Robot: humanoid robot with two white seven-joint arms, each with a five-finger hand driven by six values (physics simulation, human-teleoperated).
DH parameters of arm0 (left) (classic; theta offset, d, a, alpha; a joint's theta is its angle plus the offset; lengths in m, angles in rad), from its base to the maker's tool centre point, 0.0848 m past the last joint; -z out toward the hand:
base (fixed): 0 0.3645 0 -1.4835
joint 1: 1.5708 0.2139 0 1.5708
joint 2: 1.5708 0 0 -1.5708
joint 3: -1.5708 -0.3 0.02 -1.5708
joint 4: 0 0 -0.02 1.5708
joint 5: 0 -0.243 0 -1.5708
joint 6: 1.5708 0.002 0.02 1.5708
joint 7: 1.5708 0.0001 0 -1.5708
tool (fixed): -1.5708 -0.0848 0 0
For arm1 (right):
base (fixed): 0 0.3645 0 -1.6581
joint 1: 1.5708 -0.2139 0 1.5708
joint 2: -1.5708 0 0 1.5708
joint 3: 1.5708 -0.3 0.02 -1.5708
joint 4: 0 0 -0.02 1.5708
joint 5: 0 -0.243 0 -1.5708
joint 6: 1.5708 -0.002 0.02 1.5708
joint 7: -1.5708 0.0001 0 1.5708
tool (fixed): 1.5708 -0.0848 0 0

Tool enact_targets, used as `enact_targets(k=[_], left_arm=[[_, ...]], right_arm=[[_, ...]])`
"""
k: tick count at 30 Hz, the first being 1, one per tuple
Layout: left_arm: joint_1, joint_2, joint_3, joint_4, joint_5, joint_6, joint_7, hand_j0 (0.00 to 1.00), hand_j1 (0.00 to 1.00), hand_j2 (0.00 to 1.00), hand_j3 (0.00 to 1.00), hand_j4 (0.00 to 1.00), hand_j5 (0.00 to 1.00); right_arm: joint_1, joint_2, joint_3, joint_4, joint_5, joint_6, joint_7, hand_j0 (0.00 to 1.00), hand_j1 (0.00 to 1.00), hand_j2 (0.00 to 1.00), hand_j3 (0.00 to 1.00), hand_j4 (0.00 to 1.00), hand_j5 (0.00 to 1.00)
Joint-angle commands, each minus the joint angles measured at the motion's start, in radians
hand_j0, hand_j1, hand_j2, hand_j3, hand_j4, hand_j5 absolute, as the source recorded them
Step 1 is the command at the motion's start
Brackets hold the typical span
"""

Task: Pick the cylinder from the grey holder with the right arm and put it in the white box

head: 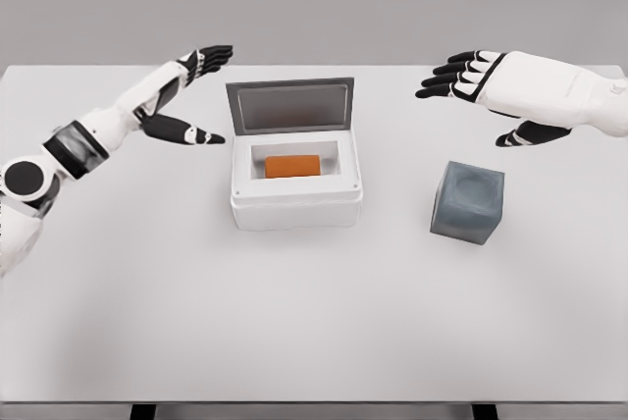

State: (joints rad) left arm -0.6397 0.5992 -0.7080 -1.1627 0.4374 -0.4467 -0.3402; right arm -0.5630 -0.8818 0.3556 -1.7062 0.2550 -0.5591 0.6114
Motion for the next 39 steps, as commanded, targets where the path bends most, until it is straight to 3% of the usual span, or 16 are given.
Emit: enact_targets(k=[1, 8, 15, 27, 31, 39], left_arm=[[0.000, -0.015, -0.007, 0.015, 0.006, 0.000, -0.019, 1.00, 1.00, 1.00, 1.00, 1.00, 1.00], [-0.008, -0.025, -0.016, 0.021, 0.009, -0.009, -0.020, 1.00, 1.00, 1.00, 1.00, 1.00, 1.00], [-0.005, -0.010, -0.018, 0.000, 0.014, -0.061, -0.091, 1.00, 1.00, 1.00, 1.00, 1.00, 1.00], [0.008, 0.102, -0.037, -0.121, 0.084, -0.105, -0.091, 1.00, 1.00, 1.00, 1.00, 1.00, 1.00], [0.005, 0.102, -0.068, -0.127, 0.084, -0.145, -0.091, 1.00, 1.00, 1.00, 1.00, 1.00, 1.00], [0.000, 0.116, -0.065, -0.127, 0.093, -0.147, -0.089, 1.00, 1.00, 1.00, 1.00, 1.00, 1.00]], right_arm=[[0.000, -0.005, -0.001, -0.001, -0.005, 0.004, -0.001, 1.00, 1.00, 1.00, 1.00, 1.00, 1.00], [-0.003, -0.005, -0.001, -0.004, -0.005, 0.004, -0.001, 1.00, 1.00, 1.00, 1.00, 1.00, 1.00], [-0.002, -0.016, -0.001, -0.003, -0.005, 0.004, -0.001, 1.00, 1.00, 1.00, 1.00, 1.00, 1.00], [-0.003, -0.017, 0.000, -0.016, -0.007, 0.005, -0.001, 1.00, 1.00, 1.00, 1.00, 1.00, 1.00], [-0.003, -0.017, 0.000, -0.030, -0.005, 0.025, -0.001, 1.00, 1.00, 1.00, 1.00, 1.00, 1.00], [-0.003, -0.017, 0.000, -0.046, -0.005, 0.034, -0.001, 1.00, 1.00, 1.00, 1.00, 1.00, 1.00]])
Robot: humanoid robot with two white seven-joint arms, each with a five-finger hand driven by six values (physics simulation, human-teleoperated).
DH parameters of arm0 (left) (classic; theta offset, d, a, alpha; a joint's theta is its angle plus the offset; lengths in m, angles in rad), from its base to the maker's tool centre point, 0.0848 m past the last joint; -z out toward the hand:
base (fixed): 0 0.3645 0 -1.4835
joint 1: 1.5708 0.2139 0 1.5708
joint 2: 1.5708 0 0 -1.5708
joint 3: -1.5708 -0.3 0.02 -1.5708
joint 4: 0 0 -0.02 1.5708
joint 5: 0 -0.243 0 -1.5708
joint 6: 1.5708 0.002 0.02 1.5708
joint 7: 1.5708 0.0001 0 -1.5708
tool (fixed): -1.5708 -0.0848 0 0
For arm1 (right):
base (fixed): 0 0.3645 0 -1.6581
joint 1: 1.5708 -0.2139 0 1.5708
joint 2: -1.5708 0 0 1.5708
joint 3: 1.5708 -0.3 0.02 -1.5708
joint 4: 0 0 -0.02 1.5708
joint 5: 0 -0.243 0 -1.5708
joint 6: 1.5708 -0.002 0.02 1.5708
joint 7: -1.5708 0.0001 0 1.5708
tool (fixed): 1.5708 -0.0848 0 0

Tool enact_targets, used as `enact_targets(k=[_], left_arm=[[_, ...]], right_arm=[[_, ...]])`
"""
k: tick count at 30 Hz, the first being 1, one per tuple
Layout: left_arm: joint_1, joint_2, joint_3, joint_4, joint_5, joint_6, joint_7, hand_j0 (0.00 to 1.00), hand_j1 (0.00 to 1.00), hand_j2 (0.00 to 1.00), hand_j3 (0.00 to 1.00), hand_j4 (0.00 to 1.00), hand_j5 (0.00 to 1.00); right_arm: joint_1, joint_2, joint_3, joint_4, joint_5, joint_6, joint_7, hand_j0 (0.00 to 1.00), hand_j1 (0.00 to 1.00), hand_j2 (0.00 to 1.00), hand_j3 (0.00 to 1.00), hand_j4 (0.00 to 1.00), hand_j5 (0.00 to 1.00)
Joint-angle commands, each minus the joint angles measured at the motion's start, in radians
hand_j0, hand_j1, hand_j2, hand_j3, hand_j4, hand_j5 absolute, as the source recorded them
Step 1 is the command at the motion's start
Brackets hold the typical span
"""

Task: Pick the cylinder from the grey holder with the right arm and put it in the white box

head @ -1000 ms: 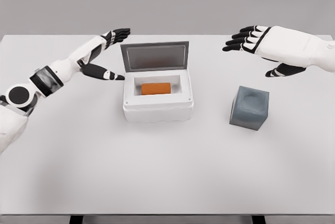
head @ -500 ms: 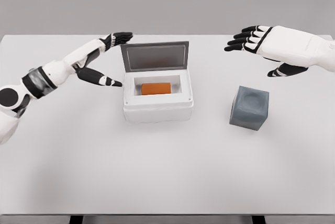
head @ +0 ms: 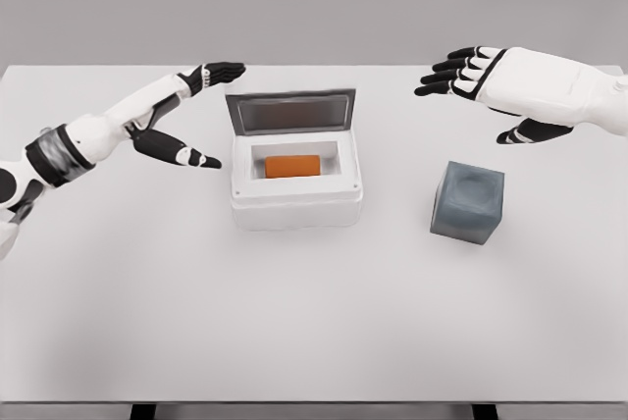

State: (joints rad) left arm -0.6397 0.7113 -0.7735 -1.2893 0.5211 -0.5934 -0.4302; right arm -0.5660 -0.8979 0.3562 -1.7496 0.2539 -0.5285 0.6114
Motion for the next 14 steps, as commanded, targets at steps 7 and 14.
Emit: enact_targets(k=[7, 14], left_arm=[[0.009, 0.184, 0.003, -0.136, 0.053, -0.017, 0.007, 1.00, 1.00, 1.00, 1.00, 1.00, 1.00], [0.048, 0.364, 0.003, -0.229, 0.050, -0.017, 0.004, 1.00, 1.00, 1.00, 1.00, 1.00, 1.00]], right_arm=[[0.000, -0.001, -0.002, -0.004, -0.005, 0.011, -0.001, 1.00, 1.00, 1.00, 1.00, 1.00, 1.00], [0.006, -0.024, -0.009, -0.001, -0.004, 0.012, -0.001, 1.00, 1.00, 1.00, 1.00, 1.00, 1.00]])
